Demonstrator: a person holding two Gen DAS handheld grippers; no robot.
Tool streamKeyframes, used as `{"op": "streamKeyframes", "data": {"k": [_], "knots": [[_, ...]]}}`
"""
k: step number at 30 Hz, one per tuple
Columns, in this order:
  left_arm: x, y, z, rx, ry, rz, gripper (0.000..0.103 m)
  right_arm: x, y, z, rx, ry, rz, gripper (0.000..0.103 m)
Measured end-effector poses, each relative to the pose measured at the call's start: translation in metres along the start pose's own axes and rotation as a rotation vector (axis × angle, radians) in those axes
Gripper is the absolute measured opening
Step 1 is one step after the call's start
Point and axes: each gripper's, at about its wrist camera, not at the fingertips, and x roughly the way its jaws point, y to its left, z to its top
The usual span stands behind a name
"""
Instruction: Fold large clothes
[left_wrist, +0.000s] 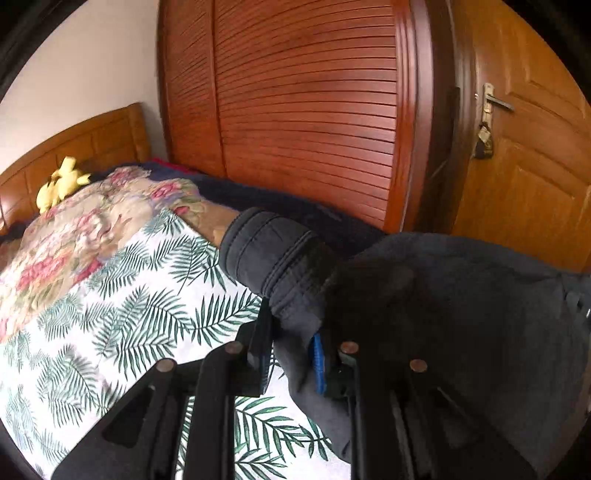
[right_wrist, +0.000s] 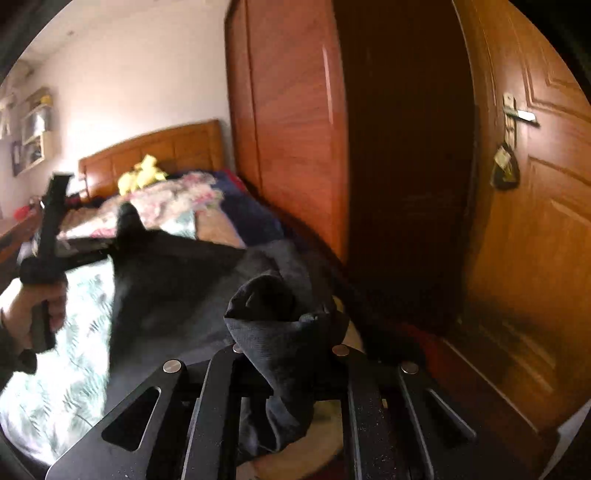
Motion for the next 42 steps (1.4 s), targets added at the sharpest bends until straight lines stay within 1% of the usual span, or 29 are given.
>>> {"op": "streamKeyframes", "data": {"k": [1, 2, 4, 5, 6, 7, 8, 9, 10, 12, 13, 15, 18, 21, 22, 25, 26, 27, 30, 32, 35, 37, 39, 40, 42], "knots": [[0.0, 0.0, 0.0, -0.023, 0.008, -0.001, 0.018, 0.004, -0.001, -0.002, -0.004, 0.016, -0.017, 0.012], [0.0, 0.002, 0.0, -0.037, 0.019, 0.001, 0.019, 0.006, 0.0, -0.007, -0.011, 0.033, -0.043, 0.017], [-0.001, 0.002, 0.001, -0.034, 0.037, 0.004, 0.02, 0.003, 0.01, -0.011, -0.075, 0.047, -0.099, 0.02], [-0.002, 0.003, 0.0, -0.03, 0.05, 0.006, 0.02, 0.001, 0.013, -0.01, -0.089, 0.042, -0.111, 0.024], [-0.004, 0.004, -0.001, -0.024, 0.064, 0.006, 0.021, -0.001, 0.016, -0.008, -0.094, 0.034, -0.13, 0.032], [-0.006, 0.006, -0.003, -0.02, 0.071, 0.004, 0.021, -0.002, 0.014, -0.003, -0.099, 0.024, -0.151, 0.038], [-0.007, 0.007, -0.004, -0.018, 0.073, -0.001, 0.021, -0.007, 0.015, -0.001, -0.108, 0.002, -0.178, 0.048], [-0.011, 0.009, -0.005, -0.011, 0.074, -0.003, 0.021, -0.014, 0.015, 0.002, -0.121, -0.032, -0.207, 0.049], [-0.015, 0.009, -0.006, 0.004, 0.072, 0.004, 0.021, -0.021, 0.015, 0.005, -0.128, -0.056, -0.216, 0.049], [-0.027, 0.01, -0.007, 0.041, 0.044, 0.029, 0.022, -0.028, 0.012, 0.014, -0.127, -0.07, -0.221, 0.049], [-0.034, 0.012, -0.008, 0.05, 0.032, 0.032, 0.022, -0.029, 0.014, 0.018, -0.126, -0.074, -0.209, 0.049], [-0.048, 0.017, -0.011, 0.047, 0.023, 0.011, 0.023, -0.028, 0.018, 0.02, -0.131, -0.073, -0.162, 0.049], [-0.07, 0.026, -0.018, 0.046, 0.013, -0.008, 0.025, -0.01, 0.025, 0.013, -0.141, -0.011, -0.102, 0.049], [-0.097, 0.031, -0.028, 0.056, -0.006, -0.018, 0.027, 0.014, 0.023, 0.001, -0.104, 0.061, -0.066, 0.049], [-0.107, 0.033, -0.031, 0.06, -0.011, -0.017, 0.029, 0.027, 0.019, -0.005, -0.085, 0.097, -0.067, 0.049], [-0.14, 0.042, -0.044, 0.059, -0.029, -0.002, 0.032, 0.053, 0.013, -0.021, -0.086, 0.186, -0.086, 0.049], [-0.152, 0.045, -0.05, 0.057, -0.038, 0.005, 0.033, 0.057, 0.011, -0.022, -0.081, 0.197, -0.087, 0.049], [-0.165, 0.049, -0.055, 0.056, -0.045, 0.019, 0.034, 0.059, 0.009, -0.023, -0.071, 0.201, -0.084, 0.049], [-0.193, 0.06, -0.068, 0.041, -0.063, 0.044, 0.038, 0.046, 0.009, -0.017, -0.029, 0.186, -0.087, 0.049], [-0.216, 0.067, -0.08, 0.037, -0.067, 0.088, 0.04, 0.037, 0.017, -0.012, -0.031, 0.168, -0.091, 0.049], [-0.241, 0.071, -0.094, 0.033, -0.083, 0.084, 0.041, 0.016, 0.036, -0.003, -0.047, 0.133, -0.077, 0.049], [-0.262, 0.076, -0.107, 0.022, -0.094, 0.096, 0.041, 0.004, 0.051, 0.002, -0.052, 0.113, -0.051, 0.049], [-0.277, 0.08, -0.118, 0.01, -0.097, 0.127, 0.042, -0.006, 0.072, 0.005, -0.064, 0.097, -0.02, 0.051], [-0.287, 0.083, -0.126, 0.002, -0.099, 0.156, 0.042, -0.013, 0.086, 0.007, -0.068, 0.086, 0.006, 0.053], [-0.302, 0.089, -0.139, -0.023, -0.104, 0.18, 0.042, -0.021, 0.114, 0.008, -0.078, 0.075, 0.056, 0.061]]}}
